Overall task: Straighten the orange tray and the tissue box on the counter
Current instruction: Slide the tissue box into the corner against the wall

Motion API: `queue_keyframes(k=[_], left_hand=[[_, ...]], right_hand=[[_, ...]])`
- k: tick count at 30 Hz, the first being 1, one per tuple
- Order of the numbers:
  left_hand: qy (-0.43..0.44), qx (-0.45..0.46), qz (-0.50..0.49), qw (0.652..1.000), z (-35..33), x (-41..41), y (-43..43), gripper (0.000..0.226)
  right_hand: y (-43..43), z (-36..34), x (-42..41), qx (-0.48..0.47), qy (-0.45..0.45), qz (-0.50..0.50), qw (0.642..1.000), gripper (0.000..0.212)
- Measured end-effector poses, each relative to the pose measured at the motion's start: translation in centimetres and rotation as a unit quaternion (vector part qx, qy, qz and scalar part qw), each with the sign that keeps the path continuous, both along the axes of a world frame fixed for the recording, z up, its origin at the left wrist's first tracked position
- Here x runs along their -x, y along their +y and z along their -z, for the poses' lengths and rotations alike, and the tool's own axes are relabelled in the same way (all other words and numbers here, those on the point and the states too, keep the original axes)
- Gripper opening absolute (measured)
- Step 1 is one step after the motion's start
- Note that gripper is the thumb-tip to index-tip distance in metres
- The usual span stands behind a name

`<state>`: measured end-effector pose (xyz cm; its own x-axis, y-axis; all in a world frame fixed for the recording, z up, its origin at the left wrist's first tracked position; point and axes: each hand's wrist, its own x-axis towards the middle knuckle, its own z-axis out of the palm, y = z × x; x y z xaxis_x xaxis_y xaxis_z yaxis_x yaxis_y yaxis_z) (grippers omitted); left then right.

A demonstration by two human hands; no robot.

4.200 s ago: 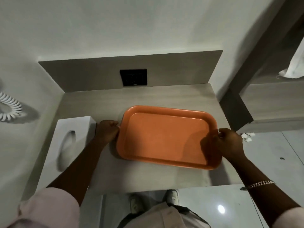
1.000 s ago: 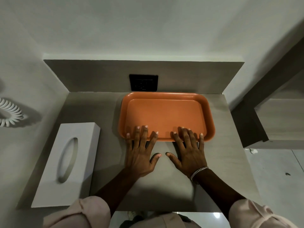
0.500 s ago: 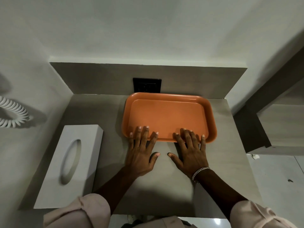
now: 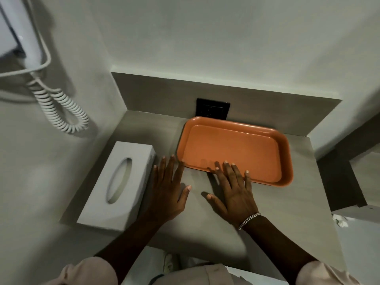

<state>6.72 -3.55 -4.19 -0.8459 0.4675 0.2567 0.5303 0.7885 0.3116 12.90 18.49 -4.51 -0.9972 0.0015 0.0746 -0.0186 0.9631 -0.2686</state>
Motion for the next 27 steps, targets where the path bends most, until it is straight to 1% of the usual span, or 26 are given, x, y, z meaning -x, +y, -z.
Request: queue_keyframes(k=[3,7,9,13,16,20,24,27], left_hand=[[-0.003,0.002,-0.053,0.999,-0.5,-0.3,-2.0,0.078],[-0.018,0.004,-0.125,0.992,-0.9,-0.6,-5.2,0.086],[-0.023,0.021,-0.163,0.986,-1.2,-0.7,-6.6,0.091],[-0.073,0.061,-0.233,0.968,-1.4,-0.4,-8.7,0.101],[-0.085,0.077,-0.273,0.955,-1.2,-0.2,-10.1,0.105],[-0.113,0.09,-0.322,0.936,-1.2,0.5,-11.2,0.118],[-0.14,0.075,-0.339,0.927,-1.1,1.0,-11.5,0.122],[-0.136,0.074,-0.349,0.924,-1.0,1.2,-11.3,0.123]], right_hand=[[-2.2,-0.7,0.7,0.002,-0.004,-0.053,0.999,0.081],[-5.3,-1.0,1.5,0.014,0.016,-0.13,0.991,0.076],[-6.7,-0.9,2.0,0.013,0.017,-0.164,0.986,0.077],[-8.9,-0.4,3.3,-0.004,0.004,-0.214,0.977,0.08],[-10.1,0.4,4.5,-0.027,-0.029,-0.238,0.97,0.083],[-11.6,1.7,5.9,-0.067,-0.065,-0.261,0.961,0.086],[-12.4,2.7,6.6,-0.085,-0.079,-0.27,0.956,0.088],[-12.5,3.3,6.8,-0.089,-0.091,-0.274,0.953,0.091]])
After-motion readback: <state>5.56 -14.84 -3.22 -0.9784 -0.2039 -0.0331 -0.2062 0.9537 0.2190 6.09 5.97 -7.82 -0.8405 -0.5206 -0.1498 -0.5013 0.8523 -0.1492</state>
